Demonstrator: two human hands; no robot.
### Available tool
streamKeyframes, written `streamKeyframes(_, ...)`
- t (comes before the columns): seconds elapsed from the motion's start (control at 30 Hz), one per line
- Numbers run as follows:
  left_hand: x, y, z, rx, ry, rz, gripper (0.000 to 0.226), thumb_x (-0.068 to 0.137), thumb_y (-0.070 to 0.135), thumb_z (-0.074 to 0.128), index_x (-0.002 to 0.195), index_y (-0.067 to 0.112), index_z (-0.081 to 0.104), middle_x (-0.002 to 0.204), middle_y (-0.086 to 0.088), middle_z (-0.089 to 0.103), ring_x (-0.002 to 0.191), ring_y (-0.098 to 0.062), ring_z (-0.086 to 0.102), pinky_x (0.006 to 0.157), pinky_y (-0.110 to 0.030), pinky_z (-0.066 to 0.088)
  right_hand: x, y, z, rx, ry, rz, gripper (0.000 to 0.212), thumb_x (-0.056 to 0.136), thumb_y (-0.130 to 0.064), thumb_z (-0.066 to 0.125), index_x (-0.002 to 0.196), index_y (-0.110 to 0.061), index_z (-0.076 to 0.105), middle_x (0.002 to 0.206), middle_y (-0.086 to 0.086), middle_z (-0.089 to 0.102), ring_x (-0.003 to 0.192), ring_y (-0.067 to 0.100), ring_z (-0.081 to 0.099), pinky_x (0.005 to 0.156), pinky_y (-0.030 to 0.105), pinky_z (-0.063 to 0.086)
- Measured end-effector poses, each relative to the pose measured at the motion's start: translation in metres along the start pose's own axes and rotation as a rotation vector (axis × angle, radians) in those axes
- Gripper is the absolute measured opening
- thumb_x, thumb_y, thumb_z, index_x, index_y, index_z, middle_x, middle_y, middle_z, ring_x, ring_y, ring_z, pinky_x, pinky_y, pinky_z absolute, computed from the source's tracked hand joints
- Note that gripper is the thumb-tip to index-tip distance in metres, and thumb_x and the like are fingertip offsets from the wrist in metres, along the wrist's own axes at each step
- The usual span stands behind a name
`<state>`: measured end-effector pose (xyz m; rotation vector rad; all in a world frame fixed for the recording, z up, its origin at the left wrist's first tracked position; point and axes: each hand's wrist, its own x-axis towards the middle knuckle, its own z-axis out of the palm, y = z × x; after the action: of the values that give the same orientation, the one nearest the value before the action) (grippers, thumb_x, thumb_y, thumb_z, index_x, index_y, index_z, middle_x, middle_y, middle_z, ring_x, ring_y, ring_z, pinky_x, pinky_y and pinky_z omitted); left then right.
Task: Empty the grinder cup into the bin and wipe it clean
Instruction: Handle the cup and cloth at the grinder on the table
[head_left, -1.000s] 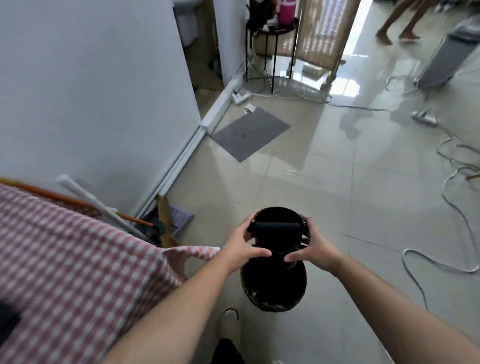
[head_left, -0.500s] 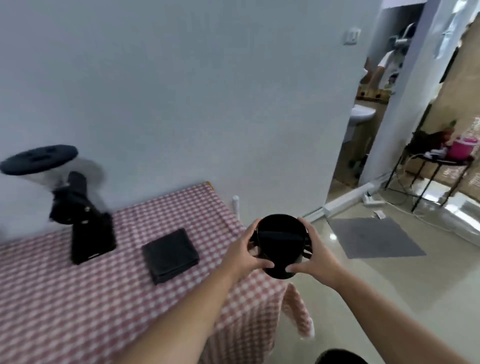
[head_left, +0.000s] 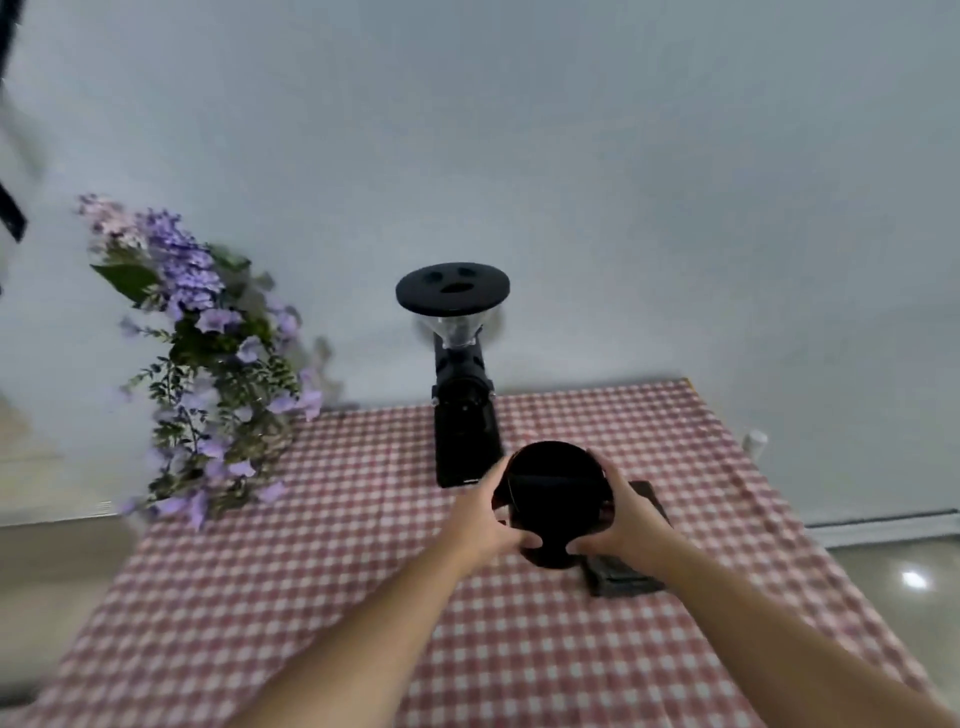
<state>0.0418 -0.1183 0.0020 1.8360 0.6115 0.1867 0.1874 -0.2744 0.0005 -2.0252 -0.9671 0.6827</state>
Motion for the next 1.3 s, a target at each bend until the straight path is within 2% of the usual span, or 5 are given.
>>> streamKeyframes(0.5, 0.015, -0.061, -0.057, 0.289, 0.188, -0.154, 0.108, 0.067, 0.023, 0.088, 0.151, 0.04, 0.021, 0.14, 0.006, 0.054, 0.123, -0.019, 0.053, 0.098, -0.038, 0.047, 0.088, -0.018, 0.074, -0.107, -0.247, 0.05, 0.108, 0.068, -0.018, 0.082, 0.146, -0.032, 0.008, 0.132, 0.001, 0.052, 0.114, 0.021, 0.055, 0.091, 0.039, 0.052)
streamKeyframes(0.67, 0.009, -0.074, -0.049, 0.285, 0.215, -0.203, 0.103, 0.071, 0.02, 0.085, 0.151, 0.036, 0.022, 0.133, 0.002, 0.058, 0.115, -0.013, 0.056, 0.082, -0.02, 0.044, 0.088, -0.011, 0.081, -0.138, -0.276, 0.064, 0.109, 0.07, -0.019, 0.081, 0.146, -0.035, 0.004, 0.133, 0.002, 0.052, 0.112, 0.02, 0.055, 0.09, 0.037, 0.052)
streamKeyframes(0.83, 0.01, -0.069, -0.048, 0.293, 0.188, -0.195, 0.109, 0.067, 0.028, 0.087, 0.151, 0.034, 0.02, 0.14, 0.002, 0.052, 0.125, -0.019, 0.051, 0.097, -0.037, 0.048, 0.084, -0.008, 0.08, -0.161, -0.276, 0.053, 0.111, 0.07, -0.024, 0.081, 0.146, -0.035, 0.0, 0.137, 0.002, 0.051, 0.117, 0.019, 0.054, 0.091, 0.032, 0.05)
streamKeyframes(1.03, 0.02, -0.049, -0.045, 0.726, 0.238, -0.077, 0.115, 0.069, 0.065, 0.073, 0.153, 0.032, 0.003, 0.163, 0.001, 0.007, 0.147, -0.023, 0.011, 0.118, -0.045, 0.018, 0.083, -0.008, 0.05, -0.171, -0.267, 0.092, 0.109, 0.074, -0.017, 0.078, 0.147, -0.036, -0.001, 0.148, 0.008, 0.038, 0.12, 0.023, 0.052, 0.088, 0.031, 0.052)
streamKeyframes(1.3, 0.077, 0.01, 0.042, 0.925, 0.063, 0.259, 0.087, 0.087, 0.045, 0.064, 0.154, 0.026, 0.011, 0.162, -0.004, 0.007, 0.148, -0.023, 0.003, 0.118, -0.039, 0.005, 0.061, 0.04, -0.036, -0.223, -0.05, 0.261, 0.093, 0.076, -0.026, 0.076, 0.144, -0.036, 0.014, 0.147, 0.006, 0.04, 0.122, 0.024, 0.05, 0.088, 0.033, 0.047)
